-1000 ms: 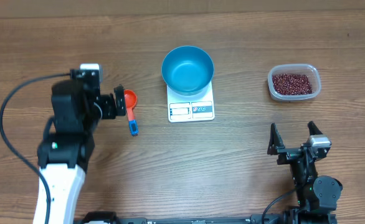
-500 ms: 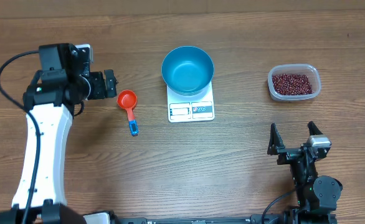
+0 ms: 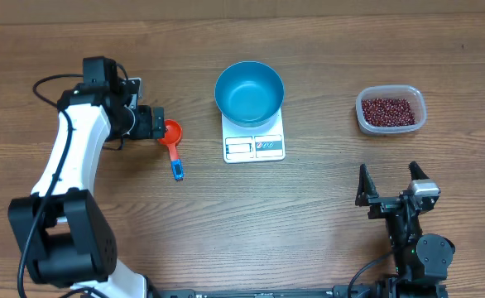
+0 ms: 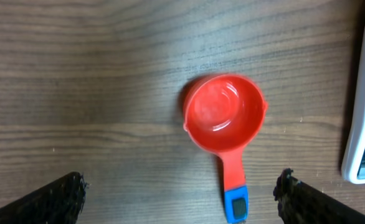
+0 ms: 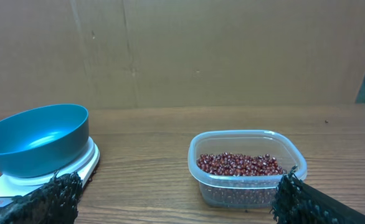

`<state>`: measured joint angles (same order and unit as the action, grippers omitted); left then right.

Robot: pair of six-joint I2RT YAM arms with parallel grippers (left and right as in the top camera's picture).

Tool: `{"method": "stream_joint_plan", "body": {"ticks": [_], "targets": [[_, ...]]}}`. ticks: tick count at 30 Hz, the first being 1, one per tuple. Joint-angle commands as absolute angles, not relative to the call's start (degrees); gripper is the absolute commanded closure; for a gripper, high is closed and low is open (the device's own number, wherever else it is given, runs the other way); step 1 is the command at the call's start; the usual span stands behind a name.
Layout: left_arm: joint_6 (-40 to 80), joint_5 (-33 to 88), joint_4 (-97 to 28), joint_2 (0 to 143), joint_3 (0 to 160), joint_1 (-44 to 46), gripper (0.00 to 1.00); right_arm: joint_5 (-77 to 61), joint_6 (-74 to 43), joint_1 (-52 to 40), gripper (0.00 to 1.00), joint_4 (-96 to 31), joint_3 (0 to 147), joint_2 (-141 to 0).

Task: Scoop item into bowl and weigh 150g on scale
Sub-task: 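Move the left gripper over the red measuring scoop, then lower the left gripper and grasp the red scoop's rim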

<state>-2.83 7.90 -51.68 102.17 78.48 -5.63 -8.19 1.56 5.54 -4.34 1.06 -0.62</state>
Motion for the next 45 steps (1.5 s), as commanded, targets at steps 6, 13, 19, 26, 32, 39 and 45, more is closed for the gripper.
{"method": "stream_joint_plan", "body": {"ticks": [6, 13, 19, 26, 32, 39, 45], "targets": [[-5.17, 6.87, -54.81, 108.95, 84.93, -4.8, 0.0, -8.4, 1.76, 5.26, 0.0, -4.12, 0.45, -0.16], [-5.17, 6.9, -53.69, 110.28, 84.9, -4.8, 0.0, -8.4, 1.76, 5.26, 0.0, -4.12, 0.45, -0.16], [-4.73, 7.14, -53.25, 113.82, 84.9, -4.78, 0.01, -8.4, 1.76, 5.26, 0.0, -4.12, 0.45, -0.16], [-4.73, 7.07, -51.29, 116.22, 84.9, -4.78, 0.0, -8.4, 1.74, 5.26, 0.0, -4.12, 0.45, -0.16], [-4.75, 6.04, -50.92, 116.9, 84.86, -4.8, 0.01, -8.4, 1.74, 5.26, 0.0, -4.12, 0.45, -0.16], [-4.78, 5.74, -50.68, 116.9, 84.66, -4.8, 0.0, -8.4, 1.74, 5.26, 0.0, -4.12, 0.45, -0.16], [-4.75, 4.19, -50.52, 116.9, 84.47, -4.78, 0.01, -8.4, 1.76, 5.26, 0.0, -4.12, 0.45, -0.16]]}}
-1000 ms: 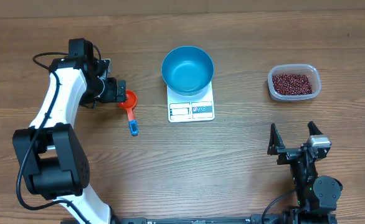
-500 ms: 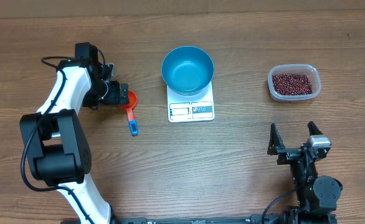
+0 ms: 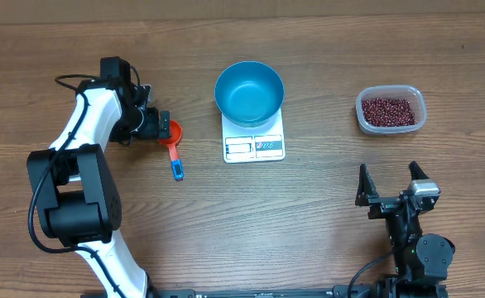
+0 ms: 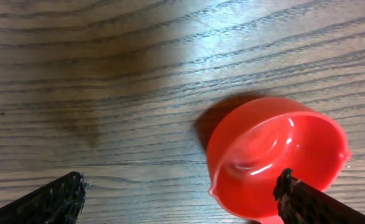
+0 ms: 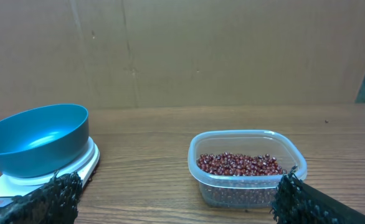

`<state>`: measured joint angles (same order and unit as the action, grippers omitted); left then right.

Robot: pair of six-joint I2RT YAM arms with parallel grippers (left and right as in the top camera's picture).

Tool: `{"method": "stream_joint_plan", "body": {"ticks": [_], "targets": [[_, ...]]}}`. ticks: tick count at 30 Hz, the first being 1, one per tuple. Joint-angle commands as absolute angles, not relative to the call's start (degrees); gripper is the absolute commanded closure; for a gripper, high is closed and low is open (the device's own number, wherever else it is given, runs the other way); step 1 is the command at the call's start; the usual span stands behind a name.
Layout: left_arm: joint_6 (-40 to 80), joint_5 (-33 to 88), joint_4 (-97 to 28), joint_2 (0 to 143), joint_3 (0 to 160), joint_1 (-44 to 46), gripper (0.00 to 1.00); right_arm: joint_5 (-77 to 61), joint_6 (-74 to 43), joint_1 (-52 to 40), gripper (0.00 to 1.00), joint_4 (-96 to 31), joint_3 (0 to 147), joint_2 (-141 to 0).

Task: Scoop item into bowl and weigh 150g on scale
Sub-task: 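Lower the left gripper and grasp the red scoop's rim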

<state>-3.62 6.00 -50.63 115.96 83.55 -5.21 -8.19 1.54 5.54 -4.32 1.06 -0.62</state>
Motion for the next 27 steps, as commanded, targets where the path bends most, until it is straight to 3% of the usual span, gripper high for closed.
{"method": "stream_joint_plan", "body": {"ticks": [1, 27], "targets": [[-4.75, 4.08, -50.48, 116.9, 84.47, -4.8, 0.0, -8.4, 1.76, 5.26, 0.0, -4.12, 0.45, -0.16], [-4.69, 2.33, -45.54, 116.9, 81.69, -1.83, 0.0, -8.4, 1.76, 5.26, 0.0, -4.12, 0.45, -0.16]]}}
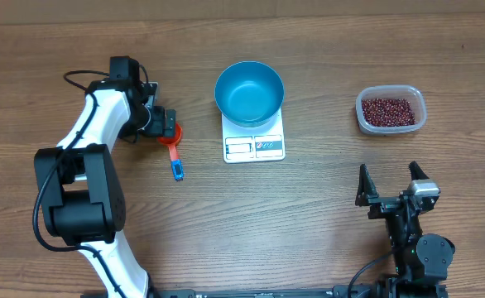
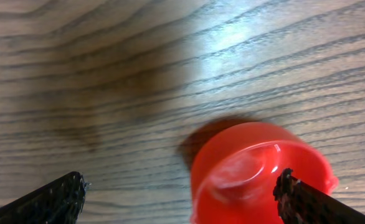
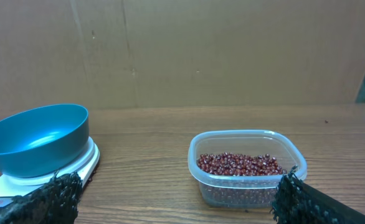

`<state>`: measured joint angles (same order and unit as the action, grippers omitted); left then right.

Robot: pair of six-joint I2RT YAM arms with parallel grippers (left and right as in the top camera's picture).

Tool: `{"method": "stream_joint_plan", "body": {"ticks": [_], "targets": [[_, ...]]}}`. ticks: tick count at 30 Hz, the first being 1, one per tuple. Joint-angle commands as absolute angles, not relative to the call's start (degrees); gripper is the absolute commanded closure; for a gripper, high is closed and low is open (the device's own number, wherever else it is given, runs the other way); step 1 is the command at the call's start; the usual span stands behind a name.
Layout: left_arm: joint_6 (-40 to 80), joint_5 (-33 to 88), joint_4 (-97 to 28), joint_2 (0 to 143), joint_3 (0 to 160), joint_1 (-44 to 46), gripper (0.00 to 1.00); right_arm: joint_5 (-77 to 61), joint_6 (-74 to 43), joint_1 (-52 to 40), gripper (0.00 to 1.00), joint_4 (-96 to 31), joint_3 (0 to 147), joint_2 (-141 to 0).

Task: Scoop item into bowl and weigh 150g on scale
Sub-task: 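Lower the left gripper and grasp the red scoop's rim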

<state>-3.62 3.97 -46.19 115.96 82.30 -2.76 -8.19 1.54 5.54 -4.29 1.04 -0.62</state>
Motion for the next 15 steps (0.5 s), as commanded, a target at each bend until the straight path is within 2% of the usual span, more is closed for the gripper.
{"method": "stream_joint_plan", "body": {"ticks": [1, 15], "targets": [[-4.27, 2.55, -45.41, 116.9, 81.69, -1.83, 0.0, -8.4, 1.74, 5.26, 0.0, -4.12, 0.45, -0.16], [-4.05, 2.55, -45.01, 116.9, 81.08, -1.83, 0.01, -8.4, 1.76, 5.26, 0.0, -4.12, 0.45, -0.16]]}}
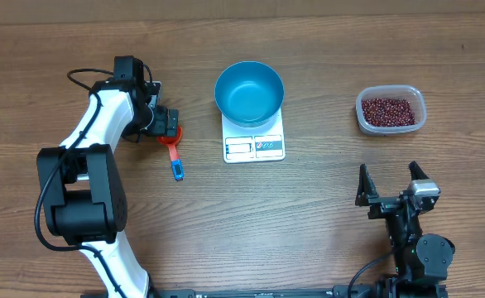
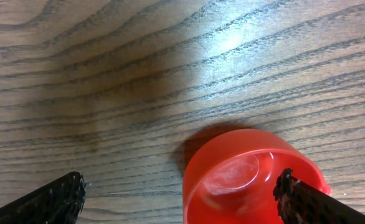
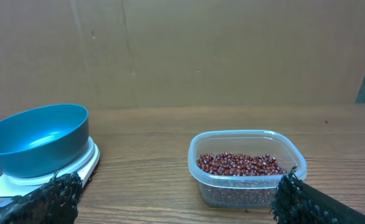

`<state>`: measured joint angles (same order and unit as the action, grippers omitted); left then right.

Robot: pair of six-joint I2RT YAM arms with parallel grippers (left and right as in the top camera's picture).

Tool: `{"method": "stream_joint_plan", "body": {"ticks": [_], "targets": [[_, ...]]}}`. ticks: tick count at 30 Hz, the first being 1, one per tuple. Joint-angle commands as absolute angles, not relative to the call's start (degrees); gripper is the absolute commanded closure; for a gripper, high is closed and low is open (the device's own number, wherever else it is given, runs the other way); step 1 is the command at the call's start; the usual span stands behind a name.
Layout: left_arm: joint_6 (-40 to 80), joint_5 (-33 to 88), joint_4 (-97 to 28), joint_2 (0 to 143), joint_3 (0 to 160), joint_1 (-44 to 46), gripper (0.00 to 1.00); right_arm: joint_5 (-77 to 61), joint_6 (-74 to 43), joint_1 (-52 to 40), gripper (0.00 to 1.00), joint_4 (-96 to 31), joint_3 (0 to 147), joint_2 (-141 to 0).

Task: Scoop item into bowl and weigh 150g on scale
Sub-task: 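Lower the left gripper and grasp the red scoop's rim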

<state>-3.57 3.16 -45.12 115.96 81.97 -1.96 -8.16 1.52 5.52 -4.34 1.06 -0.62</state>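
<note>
A red measuring scoop (image 1: pixel 173 140) with a blue handle tip lies on the table left of the scale. My left gripper (image 1: pixel 166 124) is low over its cup and open. In the left wrist view the red cup (image 2: pixel 248 177) sits between the fingers, close to the right fingertip (image 2: pixel 304 202), and the handle is out of view. A blue bowl (image 1: pixel 249 92) stands on the white scale (image 1: pixel 255 142). A clear tub of red beans (image 1: pixel 391 110) stands at the far right. My right gripper (image 1: pixel 387 178) rests open near the front edge, holding nothing.
The right wrist view looks across the table at the bowl (image 3: pixel 36 140) on the scale and the bean tub (image 3: pixel 248 163), with a brown cardboard wall (image 3: pixel 201 50) behind them. A black cable loops off the left arm (image 1: pixel 81 79).
My left gripper has shifted slightly, and the red cup now lies a little further left and lower between its open fingers. The right arm, bowl, scale and beans have not moved.
My left gripper was open high over the scoop, with cup and handle both in view. Then it was lower and tilted, close to the cup. It stayed open and is now down around the cup. The right arm has kept still.
</note>
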Motion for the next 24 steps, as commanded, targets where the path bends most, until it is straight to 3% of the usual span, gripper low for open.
{"method": "stream_joint_plan", "body": {"ticks": [1, 24], "targets": [[-4.05, 2.55, -45.1, 116.92, 80.95, -1.83, 0.0, -8.4, 1.76, 5.26, 0.0, -4.12, 0.45, -0.16], [-3.64, 2.57, -43.53, 116.9, 78.26, -1.83, 0.0, -8.4, 1.76, 5.26, 0.0, -4.12, 0.45, -0.16]]}}
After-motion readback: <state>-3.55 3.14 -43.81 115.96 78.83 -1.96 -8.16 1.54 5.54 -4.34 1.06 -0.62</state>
